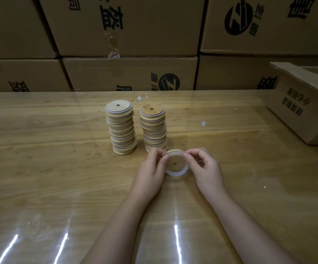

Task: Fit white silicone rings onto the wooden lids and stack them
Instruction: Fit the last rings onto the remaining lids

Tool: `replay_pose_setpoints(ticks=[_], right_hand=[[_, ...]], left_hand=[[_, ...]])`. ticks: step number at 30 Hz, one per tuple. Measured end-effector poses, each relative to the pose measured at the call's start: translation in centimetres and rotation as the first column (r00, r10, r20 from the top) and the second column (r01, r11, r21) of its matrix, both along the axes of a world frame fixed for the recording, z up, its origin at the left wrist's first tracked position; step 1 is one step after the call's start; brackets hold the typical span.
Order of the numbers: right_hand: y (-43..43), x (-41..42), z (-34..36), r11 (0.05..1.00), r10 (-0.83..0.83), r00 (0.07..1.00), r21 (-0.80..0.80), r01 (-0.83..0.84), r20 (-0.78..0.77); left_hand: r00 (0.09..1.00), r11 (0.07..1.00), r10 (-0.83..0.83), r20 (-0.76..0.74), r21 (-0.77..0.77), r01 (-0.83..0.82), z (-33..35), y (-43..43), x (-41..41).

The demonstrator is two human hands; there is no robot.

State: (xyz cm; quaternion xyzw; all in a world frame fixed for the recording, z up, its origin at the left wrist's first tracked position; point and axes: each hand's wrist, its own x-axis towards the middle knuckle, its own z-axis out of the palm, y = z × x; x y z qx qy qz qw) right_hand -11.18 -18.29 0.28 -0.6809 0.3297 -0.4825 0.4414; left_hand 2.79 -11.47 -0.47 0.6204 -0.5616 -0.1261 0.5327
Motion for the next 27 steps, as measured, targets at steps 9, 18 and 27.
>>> replay_pose_setpoints(ticks=[9, 18, 27], right_hand=[[0.25, 0.09, 0.17, 1.000, -0.014, 0.999, -0.022, 0.013, -0.030], [0.17, -0.02, 0.07, 0.998, -0.003, 1.000, 0.062, 0.004, -0.018], [-0.34, 0.00, -0.39, 0.982, 0.019, 1.000, 0.186, -0.019, 0.001]], left_hand=[[0.999, 0.999, 0.037, 0.002, 0.011, -0.037, -0.13, -0.13, -0.01], [0.999, 0.999, 0.044, -0.003, 0.033, -0.043, -0.11, -0.04, -0.01], [0.992, 0.998, 0.045, -0.119, 0.055, -0.038, 0.04, -0.21, 0.07]])
